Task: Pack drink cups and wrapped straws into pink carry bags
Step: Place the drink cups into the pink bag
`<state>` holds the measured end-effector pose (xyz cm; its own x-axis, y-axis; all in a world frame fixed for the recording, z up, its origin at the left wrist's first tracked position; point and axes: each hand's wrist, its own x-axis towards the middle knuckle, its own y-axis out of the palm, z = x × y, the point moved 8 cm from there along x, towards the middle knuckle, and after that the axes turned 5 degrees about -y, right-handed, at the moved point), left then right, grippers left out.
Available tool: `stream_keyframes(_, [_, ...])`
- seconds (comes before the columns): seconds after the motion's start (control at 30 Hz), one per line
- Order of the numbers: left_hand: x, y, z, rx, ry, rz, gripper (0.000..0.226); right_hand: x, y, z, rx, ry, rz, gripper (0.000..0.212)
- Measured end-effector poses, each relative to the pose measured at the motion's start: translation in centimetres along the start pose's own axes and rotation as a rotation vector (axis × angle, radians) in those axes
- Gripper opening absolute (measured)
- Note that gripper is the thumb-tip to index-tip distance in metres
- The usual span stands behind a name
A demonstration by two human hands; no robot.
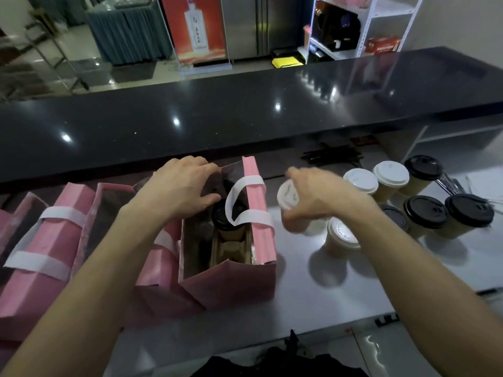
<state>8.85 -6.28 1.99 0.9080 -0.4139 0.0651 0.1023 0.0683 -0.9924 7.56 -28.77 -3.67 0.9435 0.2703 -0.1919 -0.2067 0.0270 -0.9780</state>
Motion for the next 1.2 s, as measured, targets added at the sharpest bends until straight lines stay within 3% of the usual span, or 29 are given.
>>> stream_keyframes(0.17, [-2.6, 0.2, 2.0, -0.005, -0.074, 0.033, 0.062, -0.3, -11.5, 2.9, 0.124, -0.109, -0.380, 0.078])
stream_keyframes(0.27, [-3.9, 1.0, 2.7, -0.039, -0.085, 0.069, 0.056, 0.2, -14.4, 6.0, 0.269, -0.235, -0.433, 0.090])
stream_keyframes(0.37, [-5.4, 2.2, 3.1, -0.071, -0.079, 0.106, 0.068, 1.6, -13.8, 9.1, 0.268, -0.310, -0.305, 0.101])
stream_keyframes(0.47, [-6.9, 3.3, 3.4, -0.078, -0.074, 0.117, 0.089, 3.3, -11.0, 11.6, 0.194, -0.370, -0.120, 0.092])
stream_keyframes(0.7, [-9.4, 5.3, 3.8, -0.060, -0.117, 0.202, 0.139, 5.2, -3.1, 14.3, 0.025, -0.405, 0.144, 0.087])
stream_keyframes(0.8, [-9.7, 6.1, 3.5, -0.049, -0.104, 0.230, 0.150, 5.1, -0.2, 14.8, 0.022, -0.464, 0.259, 0.100])
stream_keyframes(1.0, [-9.8, 6.7, 3.6, -0.068, -0.082, 0.285, 0.162, 4.9, 1.7, 14.9, -0.044, -0.525, 0.301, 0.105])
stream_keyframes(1.2, [-9.9, 6.5, 3.4, -0.044, -0.056, 0.287, 0.166, 4.3, 4.2, 16.2, -0.259, -0.589, 0.284, 0.099])
